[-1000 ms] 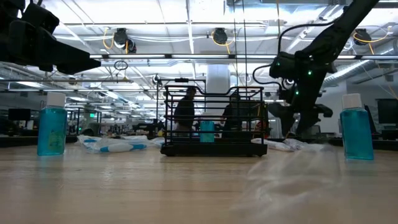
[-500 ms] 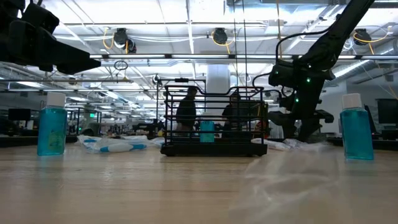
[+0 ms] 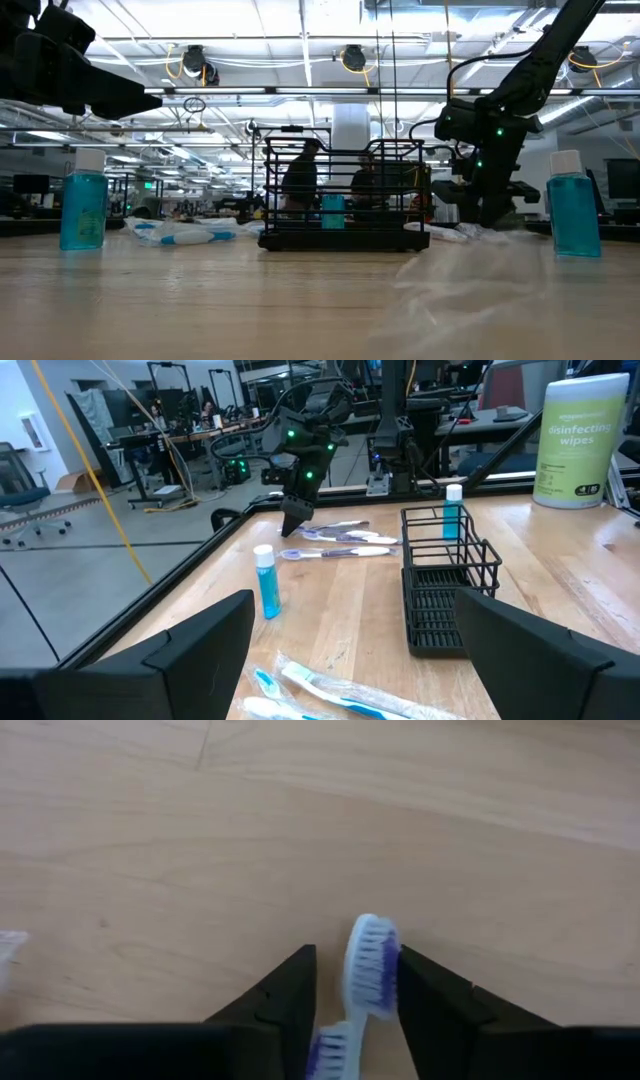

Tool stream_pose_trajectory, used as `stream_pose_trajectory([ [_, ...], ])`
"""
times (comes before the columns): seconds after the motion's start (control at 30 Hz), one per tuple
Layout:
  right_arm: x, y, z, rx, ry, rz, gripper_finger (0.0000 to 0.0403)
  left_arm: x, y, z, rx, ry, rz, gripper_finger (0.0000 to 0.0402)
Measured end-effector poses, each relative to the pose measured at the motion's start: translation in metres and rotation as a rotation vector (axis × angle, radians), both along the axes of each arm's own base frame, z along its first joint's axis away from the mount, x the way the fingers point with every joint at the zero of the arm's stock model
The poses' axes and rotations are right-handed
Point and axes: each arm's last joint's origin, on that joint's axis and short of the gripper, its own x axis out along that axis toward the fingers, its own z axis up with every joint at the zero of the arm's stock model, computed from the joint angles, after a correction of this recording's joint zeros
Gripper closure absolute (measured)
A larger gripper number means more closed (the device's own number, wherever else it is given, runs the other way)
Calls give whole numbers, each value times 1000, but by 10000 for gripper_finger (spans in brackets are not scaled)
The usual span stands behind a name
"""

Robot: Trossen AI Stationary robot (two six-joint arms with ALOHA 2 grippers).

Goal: Pick & Place toothbrushing station
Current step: Put the purple toothbrush into the right section of the wire organizer

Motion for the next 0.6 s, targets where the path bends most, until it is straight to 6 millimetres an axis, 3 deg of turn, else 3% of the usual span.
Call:
stream_pose_trajectory([
  [0.6, 9, -7, 8, -118, -27, 132, 375, 0, 0, 0, 0, 0, 0, 50],
])
